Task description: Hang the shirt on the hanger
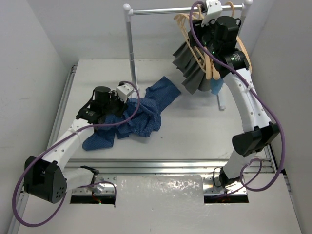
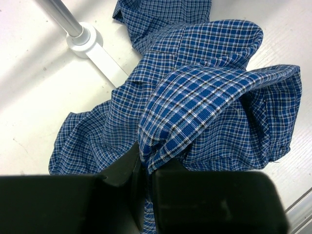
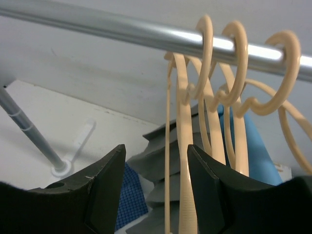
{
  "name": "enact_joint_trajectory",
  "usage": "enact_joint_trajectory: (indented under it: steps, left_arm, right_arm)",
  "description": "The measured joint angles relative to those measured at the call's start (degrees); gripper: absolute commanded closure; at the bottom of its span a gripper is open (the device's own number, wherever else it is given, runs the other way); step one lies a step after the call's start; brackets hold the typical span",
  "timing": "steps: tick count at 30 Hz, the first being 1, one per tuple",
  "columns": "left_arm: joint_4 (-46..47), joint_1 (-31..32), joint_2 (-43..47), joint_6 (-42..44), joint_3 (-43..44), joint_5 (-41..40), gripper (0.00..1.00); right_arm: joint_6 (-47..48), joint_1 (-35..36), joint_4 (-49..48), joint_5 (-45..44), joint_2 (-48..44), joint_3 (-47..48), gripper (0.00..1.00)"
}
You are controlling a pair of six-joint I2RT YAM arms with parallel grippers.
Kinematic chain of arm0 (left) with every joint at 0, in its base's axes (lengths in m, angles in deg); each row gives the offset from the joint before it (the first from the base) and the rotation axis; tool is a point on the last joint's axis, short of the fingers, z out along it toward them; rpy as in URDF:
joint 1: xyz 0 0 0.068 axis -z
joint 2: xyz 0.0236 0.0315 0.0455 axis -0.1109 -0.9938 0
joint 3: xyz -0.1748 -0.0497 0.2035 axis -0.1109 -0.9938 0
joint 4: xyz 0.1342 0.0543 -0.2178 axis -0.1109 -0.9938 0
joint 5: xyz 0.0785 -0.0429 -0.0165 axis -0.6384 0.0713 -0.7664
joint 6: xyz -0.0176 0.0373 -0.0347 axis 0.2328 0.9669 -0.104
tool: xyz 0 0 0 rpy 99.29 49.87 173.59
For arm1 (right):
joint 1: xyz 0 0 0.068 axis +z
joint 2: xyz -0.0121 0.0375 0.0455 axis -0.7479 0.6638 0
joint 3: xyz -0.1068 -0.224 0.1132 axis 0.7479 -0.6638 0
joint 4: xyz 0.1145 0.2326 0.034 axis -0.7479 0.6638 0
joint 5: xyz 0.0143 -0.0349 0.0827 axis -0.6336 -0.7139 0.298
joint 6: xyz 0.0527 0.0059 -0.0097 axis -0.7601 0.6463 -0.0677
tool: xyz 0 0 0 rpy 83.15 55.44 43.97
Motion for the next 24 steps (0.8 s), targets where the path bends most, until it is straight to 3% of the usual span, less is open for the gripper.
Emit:
enact_joint_trajectory:
  steps: [24]
  left_arm:
    - [0.4,0.0,0.1,0.0,-2.4,0.0,1.0]
  right_arm:
    - [-1.7,-3.5,1.9,0.7,2.1,-2.8,0.5]
